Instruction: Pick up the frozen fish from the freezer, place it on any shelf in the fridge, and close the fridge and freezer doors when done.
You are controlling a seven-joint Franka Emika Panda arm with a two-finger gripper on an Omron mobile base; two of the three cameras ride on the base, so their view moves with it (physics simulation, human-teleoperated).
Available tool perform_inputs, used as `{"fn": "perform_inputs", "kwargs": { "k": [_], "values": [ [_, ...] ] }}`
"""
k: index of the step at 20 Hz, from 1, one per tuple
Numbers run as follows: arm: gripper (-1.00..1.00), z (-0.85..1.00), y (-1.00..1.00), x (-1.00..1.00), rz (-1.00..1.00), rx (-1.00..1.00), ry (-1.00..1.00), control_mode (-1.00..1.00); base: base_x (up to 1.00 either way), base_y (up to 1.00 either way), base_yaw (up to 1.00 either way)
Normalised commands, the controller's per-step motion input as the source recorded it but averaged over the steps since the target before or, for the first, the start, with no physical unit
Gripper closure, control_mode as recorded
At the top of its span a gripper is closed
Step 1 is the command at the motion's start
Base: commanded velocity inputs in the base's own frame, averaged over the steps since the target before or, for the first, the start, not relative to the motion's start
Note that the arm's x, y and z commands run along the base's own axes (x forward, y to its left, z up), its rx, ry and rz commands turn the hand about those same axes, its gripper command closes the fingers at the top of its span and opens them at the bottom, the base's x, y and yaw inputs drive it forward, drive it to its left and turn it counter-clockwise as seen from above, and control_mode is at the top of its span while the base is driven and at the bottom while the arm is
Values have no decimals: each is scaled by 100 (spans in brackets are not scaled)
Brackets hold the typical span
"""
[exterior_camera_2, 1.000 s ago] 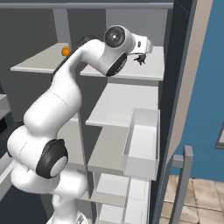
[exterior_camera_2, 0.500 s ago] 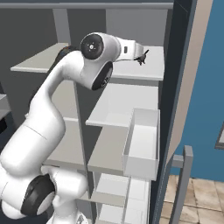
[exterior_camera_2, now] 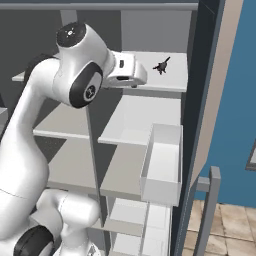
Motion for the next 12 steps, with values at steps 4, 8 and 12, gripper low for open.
{"fn": "perform_inputs", "kwargs": {
  "k": [4,8,12],
  "values": [
    [-100,-100,63,-97,1,0,19,-100,0,0,0],
    [-100,-93,71,-30,0,0,4,-100,0,0,0],
    [-100,-63,54,-1,0,12,-10,-100,0,0,0]
  ]
}}
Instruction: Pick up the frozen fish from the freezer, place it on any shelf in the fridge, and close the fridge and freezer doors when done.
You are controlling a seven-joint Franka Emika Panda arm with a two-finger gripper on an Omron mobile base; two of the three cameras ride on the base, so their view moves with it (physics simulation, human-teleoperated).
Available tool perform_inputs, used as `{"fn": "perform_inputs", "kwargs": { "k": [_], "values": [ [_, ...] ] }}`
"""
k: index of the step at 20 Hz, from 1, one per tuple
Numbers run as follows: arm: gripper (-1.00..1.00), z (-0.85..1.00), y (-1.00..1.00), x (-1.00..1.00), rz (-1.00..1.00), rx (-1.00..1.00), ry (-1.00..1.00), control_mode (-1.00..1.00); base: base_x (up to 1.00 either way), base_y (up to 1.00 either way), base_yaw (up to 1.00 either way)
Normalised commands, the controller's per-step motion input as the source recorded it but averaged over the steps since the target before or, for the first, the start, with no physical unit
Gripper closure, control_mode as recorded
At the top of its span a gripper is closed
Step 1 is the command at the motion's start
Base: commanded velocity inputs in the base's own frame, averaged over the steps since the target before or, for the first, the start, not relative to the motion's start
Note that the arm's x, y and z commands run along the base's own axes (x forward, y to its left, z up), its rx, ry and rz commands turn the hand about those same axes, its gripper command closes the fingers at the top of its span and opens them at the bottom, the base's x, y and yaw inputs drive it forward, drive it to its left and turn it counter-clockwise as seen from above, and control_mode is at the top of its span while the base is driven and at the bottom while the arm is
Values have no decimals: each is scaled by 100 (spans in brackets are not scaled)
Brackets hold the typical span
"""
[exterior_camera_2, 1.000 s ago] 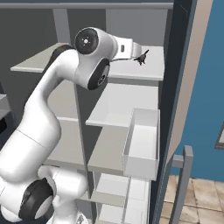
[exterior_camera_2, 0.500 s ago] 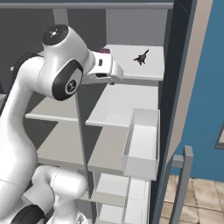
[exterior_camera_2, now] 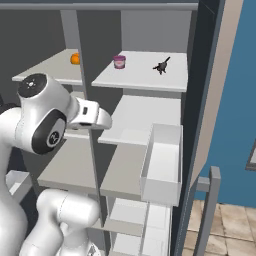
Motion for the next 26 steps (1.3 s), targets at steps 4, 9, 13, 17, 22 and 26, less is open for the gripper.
{"fn": "perform_inputs", "kwargs": {
  "k": [4,9,13,17,22,26],
  "values": [
    [-100,-24,27,0,-3,24,-3,-100,0,0,0],
    [-100,0,0,0,0,13,0,-100,0,0,0],
    [-100,0,0,0,0,0,0,-100,0,0,0],
    [-100,0,0,0,0,0,1,-100,0,0,0],
    [-100,0,0,0,0,0,0,-100,0,0,0],
    [-100,0,0,-2,0,0,0,100,-3,0,0]
  ]
}}
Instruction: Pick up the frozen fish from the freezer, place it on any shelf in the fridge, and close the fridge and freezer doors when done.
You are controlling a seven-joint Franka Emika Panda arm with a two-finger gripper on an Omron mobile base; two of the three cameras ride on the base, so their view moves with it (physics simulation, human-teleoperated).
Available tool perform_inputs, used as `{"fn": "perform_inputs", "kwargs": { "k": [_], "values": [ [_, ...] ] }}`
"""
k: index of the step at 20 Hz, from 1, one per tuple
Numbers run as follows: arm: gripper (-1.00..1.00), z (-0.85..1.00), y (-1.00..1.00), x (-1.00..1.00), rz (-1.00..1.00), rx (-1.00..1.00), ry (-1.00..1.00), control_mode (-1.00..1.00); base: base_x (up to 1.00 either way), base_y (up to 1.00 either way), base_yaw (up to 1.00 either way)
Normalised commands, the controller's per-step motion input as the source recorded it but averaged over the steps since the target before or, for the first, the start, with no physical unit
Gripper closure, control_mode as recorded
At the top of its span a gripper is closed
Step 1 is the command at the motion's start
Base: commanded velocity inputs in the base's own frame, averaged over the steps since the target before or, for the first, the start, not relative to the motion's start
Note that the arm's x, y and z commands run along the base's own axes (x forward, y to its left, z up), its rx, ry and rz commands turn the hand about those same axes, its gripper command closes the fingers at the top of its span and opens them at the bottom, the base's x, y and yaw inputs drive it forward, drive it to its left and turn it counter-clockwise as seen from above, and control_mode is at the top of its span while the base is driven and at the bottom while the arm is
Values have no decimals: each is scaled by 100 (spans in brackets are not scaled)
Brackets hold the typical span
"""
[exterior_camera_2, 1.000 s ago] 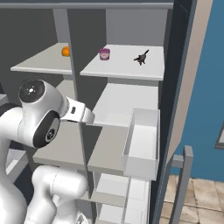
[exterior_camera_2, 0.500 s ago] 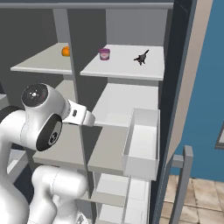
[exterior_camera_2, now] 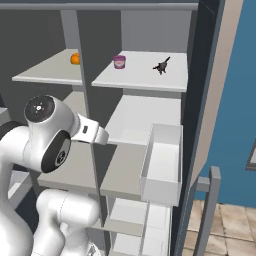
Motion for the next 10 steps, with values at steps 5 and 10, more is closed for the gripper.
{"fn": "perform_inputs", "kwargs": {
  "k": [5,10],
  "values": [
    [-100,0,0,0,0,0,0,100,-28,-7,0],
    [-100,0,0,0,0,0,0,100,-38,-20,0]
  ]
}}
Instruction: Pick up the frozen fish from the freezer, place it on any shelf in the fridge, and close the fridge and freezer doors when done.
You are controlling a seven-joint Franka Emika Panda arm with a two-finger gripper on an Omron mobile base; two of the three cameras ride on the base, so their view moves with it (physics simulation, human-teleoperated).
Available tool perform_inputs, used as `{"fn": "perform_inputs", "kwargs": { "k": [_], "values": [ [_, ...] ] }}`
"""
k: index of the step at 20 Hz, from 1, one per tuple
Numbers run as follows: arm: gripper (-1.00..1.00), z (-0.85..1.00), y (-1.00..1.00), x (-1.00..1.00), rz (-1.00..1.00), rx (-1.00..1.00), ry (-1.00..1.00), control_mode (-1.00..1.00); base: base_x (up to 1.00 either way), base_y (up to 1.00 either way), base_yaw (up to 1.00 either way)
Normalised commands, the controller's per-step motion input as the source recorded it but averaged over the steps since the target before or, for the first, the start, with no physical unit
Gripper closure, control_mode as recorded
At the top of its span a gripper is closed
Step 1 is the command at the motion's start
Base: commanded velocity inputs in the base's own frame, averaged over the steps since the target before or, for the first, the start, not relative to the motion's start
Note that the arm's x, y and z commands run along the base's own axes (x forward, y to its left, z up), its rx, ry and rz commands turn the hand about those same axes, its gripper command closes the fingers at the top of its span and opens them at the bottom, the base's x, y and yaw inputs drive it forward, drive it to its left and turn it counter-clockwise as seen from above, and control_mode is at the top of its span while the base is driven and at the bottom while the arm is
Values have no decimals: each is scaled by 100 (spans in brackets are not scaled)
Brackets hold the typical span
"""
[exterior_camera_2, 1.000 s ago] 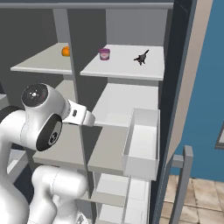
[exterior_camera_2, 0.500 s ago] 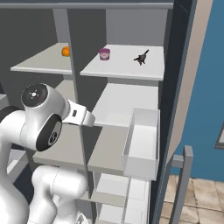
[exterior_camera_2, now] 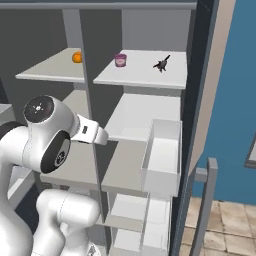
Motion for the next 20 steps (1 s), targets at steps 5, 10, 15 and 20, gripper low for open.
{"fn": "perform_inputs", "kwargs": {
  "k": [5,10,15,20],
  "values": [
    [-100,0,0,0,0,0,0,100,-64,-23,0],
    [-100,0,0,0,0,0,0,100,-67,-16,0],
    [-100,0,0,0,0,0,0,100,-55,-9,0],
    [-100,0,0,0,0,0,0,100,-28,0,0]
  ]
}}
